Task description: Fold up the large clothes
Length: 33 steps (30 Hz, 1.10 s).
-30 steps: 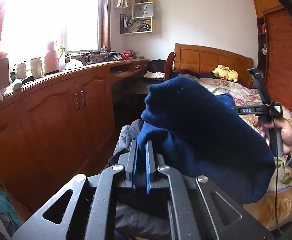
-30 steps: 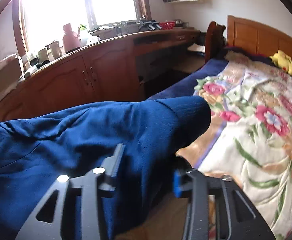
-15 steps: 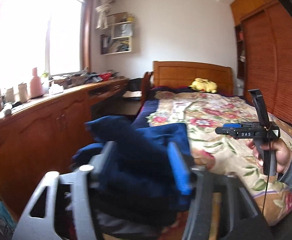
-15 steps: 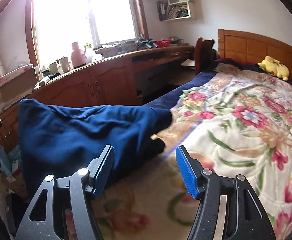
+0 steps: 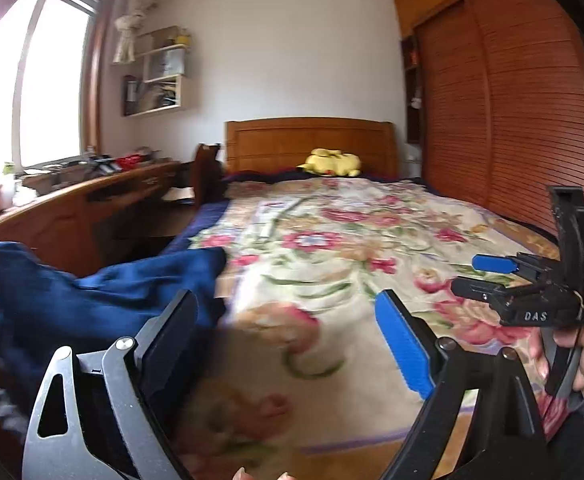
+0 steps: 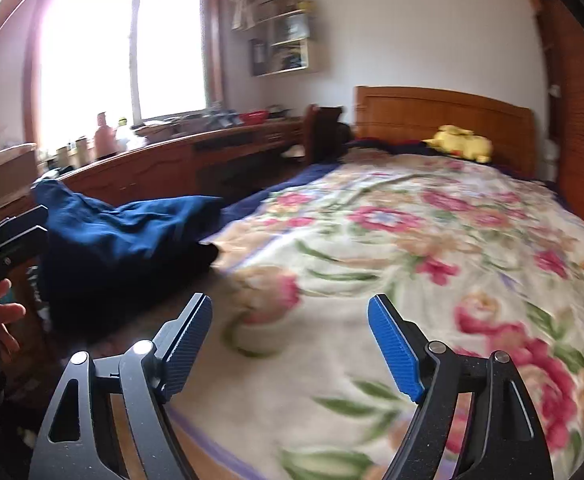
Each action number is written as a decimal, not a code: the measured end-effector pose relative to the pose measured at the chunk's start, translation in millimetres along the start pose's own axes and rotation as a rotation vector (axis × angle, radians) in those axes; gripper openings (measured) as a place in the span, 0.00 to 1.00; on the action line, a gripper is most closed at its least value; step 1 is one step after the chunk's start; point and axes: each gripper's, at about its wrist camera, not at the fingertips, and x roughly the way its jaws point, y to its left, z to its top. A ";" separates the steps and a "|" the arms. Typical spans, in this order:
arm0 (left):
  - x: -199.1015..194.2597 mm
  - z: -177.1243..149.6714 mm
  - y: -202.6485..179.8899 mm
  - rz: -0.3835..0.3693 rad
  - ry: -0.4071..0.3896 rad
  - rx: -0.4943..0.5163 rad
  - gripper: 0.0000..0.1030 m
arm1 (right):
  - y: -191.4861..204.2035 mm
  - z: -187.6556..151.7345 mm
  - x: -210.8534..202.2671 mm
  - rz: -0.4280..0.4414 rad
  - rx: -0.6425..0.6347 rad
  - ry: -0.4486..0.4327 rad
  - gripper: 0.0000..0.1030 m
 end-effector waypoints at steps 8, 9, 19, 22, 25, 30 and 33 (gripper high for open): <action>53.0 -10.3 -73.4 -0.071 0.039 -0.009 0.88 | -38.0 -37.9 -38.5 -0.183 0.063 -0.045 0.79; 57.4 -12.2 -81.5 -0.086 0.040 -0.009 0.88 | -33.8 -38.1 -41.1 -0.201 0.065 -0.052 0.79; 88.6 -31.6 -141.8 -0.093 0.076 0.011 0.88 | -37.7 -68.6 -56.4 -0.344 0.078 -0.083 0.79; 96.2 -40.2 -150.9 -0.098 0.089 0.021 0.88 | -39.7 -76.6 -60.8 -0.365 0.092 -0.097 0.79; 100.5 -46.2 -157.0 -0.102 0.103 0.029 0.88 | -43.4 -80.4 -60.6 -0.369 0.111 -0.109 0.79; 101.0 -49.6 -164.3 -0.114 0.096 0.038 0.88 | -43.7 -75.9 -56.3 -0.375 0.120 -0.114 0.79; 101.1 -49.6 -165.2 -0.115 0.095 0.039 0.88 | -42.9 -76.9 -55.0 -0.374 0.128 -0.114 0.79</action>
